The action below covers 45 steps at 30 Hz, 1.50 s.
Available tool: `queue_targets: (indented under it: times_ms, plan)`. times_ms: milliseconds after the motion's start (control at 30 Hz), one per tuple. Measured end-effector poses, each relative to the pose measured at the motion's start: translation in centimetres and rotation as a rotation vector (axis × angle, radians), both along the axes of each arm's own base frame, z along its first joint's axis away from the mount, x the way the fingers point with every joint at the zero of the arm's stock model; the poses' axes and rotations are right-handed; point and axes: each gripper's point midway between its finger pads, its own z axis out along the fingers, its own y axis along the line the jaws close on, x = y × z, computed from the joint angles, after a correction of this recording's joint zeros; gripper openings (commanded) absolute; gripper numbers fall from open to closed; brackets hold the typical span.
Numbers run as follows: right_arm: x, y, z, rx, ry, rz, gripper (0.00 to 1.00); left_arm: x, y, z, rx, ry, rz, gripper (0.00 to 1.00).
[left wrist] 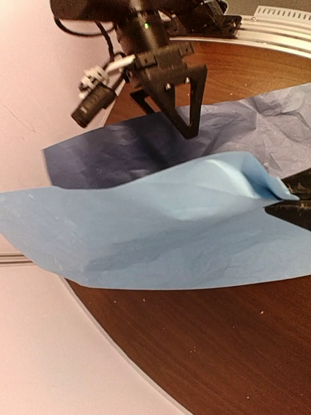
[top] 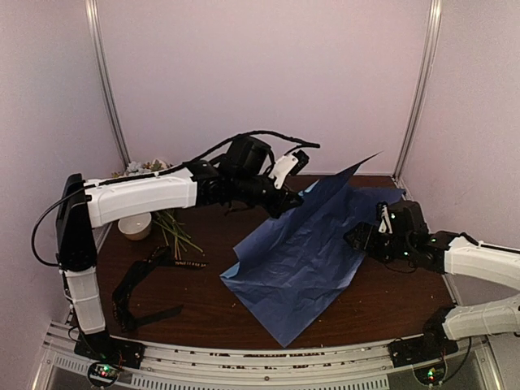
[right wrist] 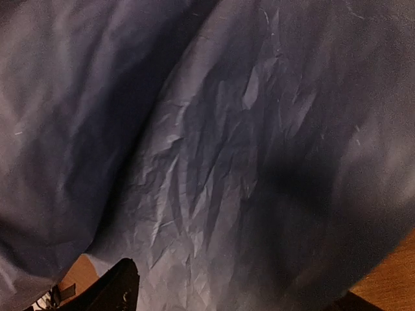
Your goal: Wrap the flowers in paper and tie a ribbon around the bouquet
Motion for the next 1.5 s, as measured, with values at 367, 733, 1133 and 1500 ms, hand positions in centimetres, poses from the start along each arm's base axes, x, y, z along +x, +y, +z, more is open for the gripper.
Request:
queue_targets:
  times_ms: [367, 733, 1133, 1500]
  plan:
    - [1.3, 0.6, -6.7, 0.032, 0.156, 0.022, 0.09, -0.2, 1.4, 1.5, -0.069, 0.026, -0.023, 0.0]
    - [0.6, -0.9, -5.0, -0.047, 0.16, 0.055, 0.0, 7.9, 11.8, -0.7, 0.018, 0.044, 0.268, 0.0]
    - [-2.4, -4.6, -2.8, -0.205, 0.197, 0.062, 0.0, 12.7, 16.6, -11.4, 0.307, 0.093, 0.404, 0.0]
    - [-2.7, -5.0, -4.7, -0.222, 0.263, 0.045, 0.01, 17.2, 15.5, -14.1, 0.386, 0.06, 0.431, 0.04]
